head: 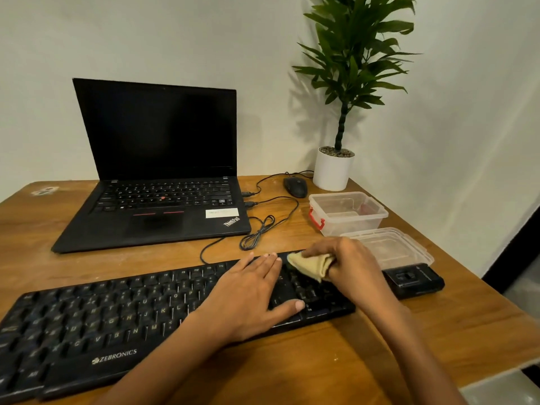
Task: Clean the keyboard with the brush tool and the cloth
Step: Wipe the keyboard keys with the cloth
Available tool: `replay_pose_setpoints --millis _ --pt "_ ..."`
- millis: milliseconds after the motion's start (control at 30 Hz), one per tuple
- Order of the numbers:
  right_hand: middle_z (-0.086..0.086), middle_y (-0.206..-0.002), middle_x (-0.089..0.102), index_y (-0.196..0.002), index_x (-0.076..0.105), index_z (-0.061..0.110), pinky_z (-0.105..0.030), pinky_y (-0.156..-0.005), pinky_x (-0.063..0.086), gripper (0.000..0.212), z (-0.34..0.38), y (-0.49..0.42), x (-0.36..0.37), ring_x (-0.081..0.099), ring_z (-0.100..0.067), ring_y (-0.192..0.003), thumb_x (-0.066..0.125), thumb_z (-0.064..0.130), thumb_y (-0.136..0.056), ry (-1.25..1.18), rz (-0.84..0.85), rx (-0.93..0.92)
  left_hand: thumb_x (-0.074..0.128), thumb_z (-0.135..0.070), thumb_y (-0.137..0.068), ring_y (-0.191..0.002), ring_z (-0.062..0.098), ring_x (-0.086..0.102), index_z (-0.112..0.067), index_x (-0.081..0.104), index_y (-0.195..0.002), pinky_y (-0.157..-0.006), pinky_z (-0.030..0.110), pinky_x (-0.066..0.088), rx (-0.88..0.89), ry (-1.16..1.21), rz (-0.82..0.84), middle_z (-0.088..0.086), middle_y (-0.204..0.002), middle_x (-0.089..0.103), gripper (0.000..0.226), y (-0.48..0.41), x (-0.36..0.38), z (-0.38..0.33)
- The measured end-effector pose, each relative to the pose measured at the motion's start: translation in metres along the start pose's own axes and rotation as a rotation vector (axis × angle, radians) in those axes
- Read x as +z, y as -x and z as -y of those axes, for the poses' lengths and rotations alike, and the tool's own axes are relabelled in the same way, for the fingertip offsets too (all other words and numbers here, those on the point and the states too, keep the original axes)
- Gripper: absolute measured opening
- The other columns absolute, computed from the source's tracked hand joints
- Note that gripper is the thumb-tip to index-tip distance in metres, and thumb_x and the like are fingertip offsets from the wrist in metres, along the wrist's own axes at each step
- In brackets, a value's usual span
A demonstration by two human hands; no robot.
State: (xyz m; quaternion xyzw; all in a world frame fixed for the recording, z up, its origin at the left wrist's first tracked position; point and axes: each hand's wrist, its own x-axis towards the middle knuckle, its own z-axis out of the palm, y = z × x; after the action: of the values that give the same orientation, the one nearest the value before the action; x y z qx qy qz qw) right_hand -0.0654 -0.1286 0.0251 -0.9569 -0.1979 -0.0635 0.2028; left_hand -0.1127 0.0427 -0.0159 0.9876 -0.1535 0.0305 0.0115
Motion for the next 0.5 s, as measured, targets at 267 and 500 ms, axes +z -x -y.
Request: replay_pose_setpoints --millis 267,500 --pt "0.008 -0.118 0.061 -0.101 0.068 0.037 -0.025 -0.087 0.045 0.035 -0.009 -0.006 0.001 0.055 -0.012 -0.107 0.063 0.008 -0.081 0.083 0.104 0.016 0.01 -0.073 -0.083 -0.142 0.006 -0.006 -0.016 -0.003 -0.148 -0.113 0.026 -0.012 0.0 0.014 0.02 -0.001 -0.156 -0.003 0.087 -0.006 0.004 -0.003" --pt "0.005 -0.12 0.062 -0.115 0.062 0.033 -0.03 -0.093 0.045 0.044 -0.002 -0.012 0.017 0.056 -0.014 -0.11 0.064 0.007 -0.08 0.099 0.03 0.008 0.008 -0.073 -0.083 -0.142 0.006 -0.008 -0.017 -0.004 -0.148 -0.113 0.028 -0.013 -0.009 0.001 0.022 0.0 -0.156 -0.005 0.087 -0.006 0.005 -0.003"
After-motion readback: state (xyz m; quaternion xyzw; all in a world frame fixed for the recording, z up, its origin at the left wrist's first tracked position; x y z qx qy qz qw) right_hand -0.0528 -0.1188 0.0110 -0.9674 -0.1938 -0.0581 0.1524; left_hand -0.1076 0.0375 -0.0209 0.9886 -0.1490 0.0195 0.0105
